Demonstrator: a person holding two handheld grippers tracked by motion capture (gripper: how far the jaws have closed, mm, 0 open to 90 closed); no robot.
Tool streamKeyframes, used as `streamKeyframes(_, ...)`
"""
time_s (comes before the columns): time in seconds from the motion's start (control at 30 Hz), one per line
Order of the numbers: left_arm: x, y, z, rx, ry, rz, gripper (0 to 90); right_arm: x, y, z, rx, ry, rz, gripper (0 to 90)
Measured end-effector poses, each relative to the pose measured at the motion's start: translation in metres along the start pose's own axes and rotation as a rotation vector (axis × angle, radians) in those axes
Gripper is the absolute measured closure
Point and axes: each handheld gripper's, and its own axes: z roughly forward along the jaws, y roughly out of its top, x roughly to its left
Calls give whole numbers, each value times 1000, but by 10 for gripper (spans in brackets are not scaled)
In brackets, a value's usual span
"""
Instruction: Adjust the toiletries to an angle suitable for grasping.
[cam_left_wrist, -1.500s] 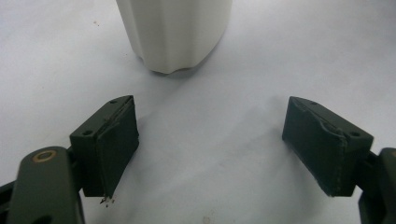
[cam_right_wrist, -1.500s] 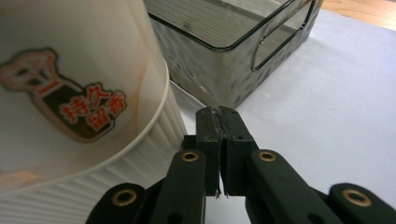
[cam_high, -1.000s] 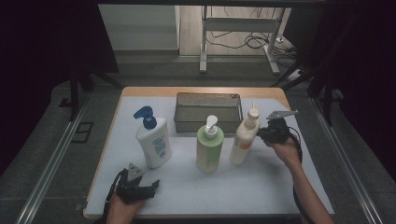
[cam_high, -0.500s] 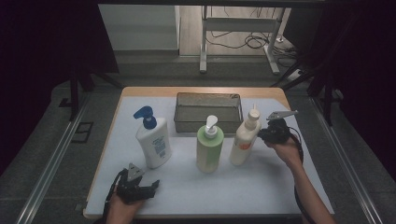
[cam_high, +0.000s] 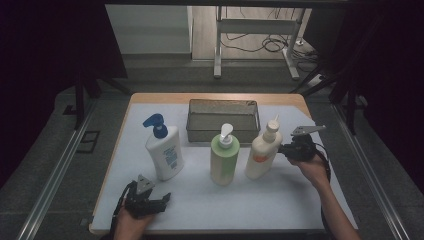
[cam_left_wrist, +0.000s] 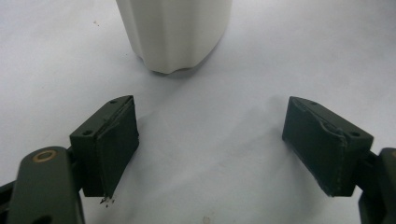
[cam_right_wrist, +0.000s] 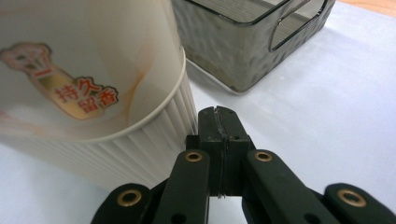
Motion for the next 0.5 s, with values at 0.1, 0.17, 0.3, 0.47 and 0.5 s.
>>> streamKeyframes(0.1,0,0,0,0,0,0,180,3,-4,-4,1,3,4,892)
streamKeyframes(0.17,0,0,0,0,0,0,180,5,-6,-6,0,7,8,891)
streamKeyframes(0.3,0,0,0,0,0,0,180,9,-12,-9,-5,9,6,891)
streamKeyframes(0.47,0,0,0,0,0,1,180,15,-20,-11,-7,18,4,888)
streamKeyframes(0.5,0,0,0,0,0,0,180,16,-21,-12,-8,20,3,888)
